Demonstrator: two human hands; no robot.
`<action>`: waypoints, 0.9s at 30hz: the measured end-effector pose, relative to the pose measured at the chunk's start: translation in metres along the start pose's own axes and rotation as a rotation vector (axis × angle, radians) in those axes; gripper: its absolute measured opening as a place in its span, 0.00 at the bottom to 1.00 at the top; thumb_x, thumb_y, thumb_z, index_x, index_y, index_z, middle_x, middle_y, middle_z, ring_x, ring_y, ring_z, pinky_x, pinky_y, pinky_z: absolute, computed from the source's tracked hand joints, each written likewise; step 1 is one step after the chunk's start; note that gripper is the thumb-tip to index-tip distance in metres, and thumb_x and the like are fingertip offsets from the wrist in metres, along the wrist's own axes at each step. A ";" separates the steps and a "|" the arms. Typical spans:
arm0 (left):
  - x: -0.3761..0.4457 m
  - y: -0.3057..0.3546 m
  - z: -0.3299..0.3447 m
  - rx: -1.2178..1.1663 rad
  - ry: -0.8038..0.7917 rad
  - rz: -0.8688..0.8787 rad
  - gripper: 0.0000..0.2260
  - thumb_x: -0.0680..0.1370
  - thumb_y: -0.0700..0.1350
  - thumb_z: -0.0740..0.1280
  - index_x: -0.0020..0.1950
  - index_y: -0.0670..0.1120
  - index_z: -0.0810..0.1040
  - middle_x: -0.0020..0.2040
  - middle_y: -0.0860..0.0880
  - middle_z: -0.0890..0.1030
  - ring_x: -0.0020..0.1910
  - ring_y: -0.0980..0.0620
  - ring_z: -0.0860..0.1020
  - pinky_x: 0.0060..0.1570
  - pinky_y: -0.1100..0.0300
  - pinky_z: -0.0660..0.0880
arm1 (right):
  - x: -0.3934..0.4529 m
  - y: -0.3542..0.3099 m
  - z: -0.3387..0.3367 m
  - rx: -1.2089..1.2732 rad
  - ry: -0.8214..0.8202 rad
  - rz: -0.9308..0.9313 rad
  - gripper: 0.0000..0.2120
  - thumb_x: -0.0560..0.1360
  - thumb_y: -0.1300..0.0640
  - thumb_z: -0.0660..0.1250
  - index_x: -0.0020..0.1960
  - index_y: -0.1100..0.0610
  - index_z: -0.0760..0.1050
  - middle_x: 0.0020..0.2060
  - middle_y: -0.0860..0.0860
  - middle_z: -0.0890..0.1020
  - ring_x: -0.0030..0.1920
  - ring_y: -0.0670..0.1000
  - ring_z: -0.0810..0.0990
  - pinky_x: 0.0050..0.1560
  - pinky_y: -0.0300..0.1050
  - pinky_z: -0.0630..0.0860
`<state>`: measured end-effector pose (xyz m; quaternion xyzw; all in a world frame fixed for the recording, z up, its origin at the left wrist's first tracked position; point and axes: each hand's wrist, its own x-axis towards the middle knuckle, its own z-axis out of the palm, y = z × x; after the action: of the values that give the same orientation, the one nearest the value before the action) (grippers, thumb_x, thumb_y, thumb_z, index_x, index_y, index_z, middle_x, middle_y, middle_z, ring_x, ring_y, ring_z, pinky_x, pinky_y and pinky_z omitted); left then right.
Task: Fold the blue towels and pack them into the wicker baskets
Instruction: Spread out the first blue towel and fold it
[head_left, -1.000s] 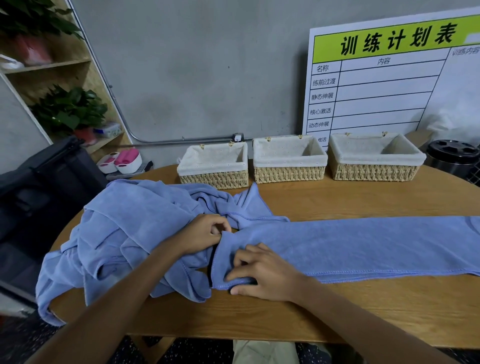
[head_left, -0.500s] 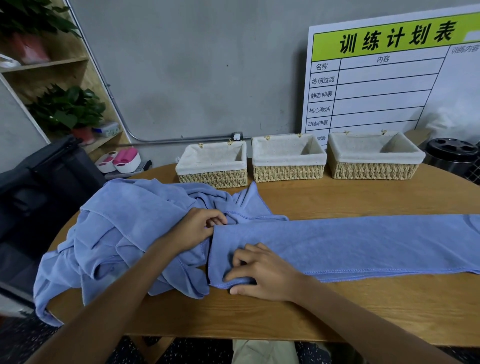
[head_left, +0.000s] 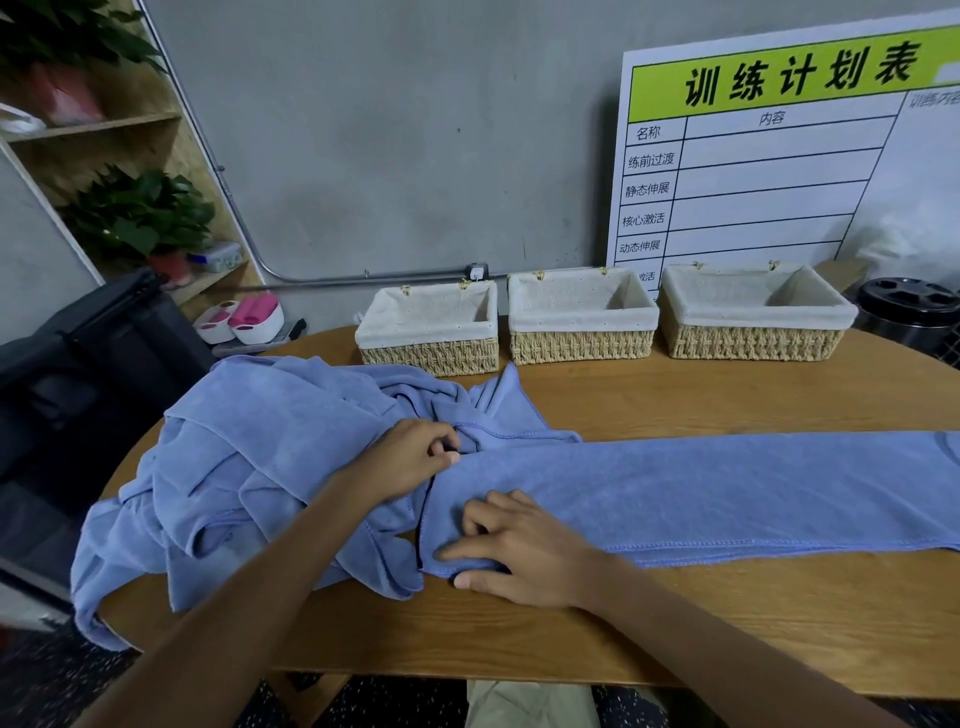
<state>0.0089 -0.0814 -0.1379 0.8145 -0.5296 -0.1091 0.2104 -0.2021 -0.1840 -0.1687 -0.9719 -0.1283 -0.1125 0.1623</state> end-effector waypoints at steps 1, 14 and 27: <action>0.001 0.000 0.001 -0.002 0.001 -0.007 0.03 0.79 0.44 0.70 0.52 0.48 0.82 0.43 0.52 0.81 0.40 0.61 0.77 0.43 0.67 0.71 | 0.000 -0.001 0.000 -0.006 -0.009 0.001 0.19 0.81 0.40 0.57 0.65 0.44 0.77 0.47 0.46 0.69 0.49 0.47 0.67 0.54 0.42 0.60; 0.006 0.010 -0.011 -0.119 -0.102 -0.150 0.15 0.72 0.34 0.75 0.52 0.51 0.81 0.47 0.52 0.82 0.36 0.65 0.79 0.47 0.67 0.77 | 0.000 -0.002 -0.001 0.000 -0.046 0.012 0.18 0.81 0.40 0.57 0.67 0.43 0.75 0.48 0.47 0.69 0.50 0.48 0.68 0.55 0.47 0.65; 0.010 0.007 -0.011 -0.083 -0.068 -0.225 0.14 0.69 0.32 0.75 0.49 0.48 0.84 0.42 0.51 0.80 0.36 0.61 0.77 0.40 0.70 0.74 | 0.000 -0.002 0.000 0.002 -0.052 0.014 0.19 0.81 0.39 0.57 0.67 0.44 0.75 0.49 0.47 0.69 0.52 0.49 0.68 0.57 0.46 0.62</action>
<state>0.0114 -0.0904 -0.1246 0.8552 -0.4368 -0.1812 0.2121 -0.2028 -0.1820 -0.1678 -0.9752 -0.1258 -0.0857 0.1608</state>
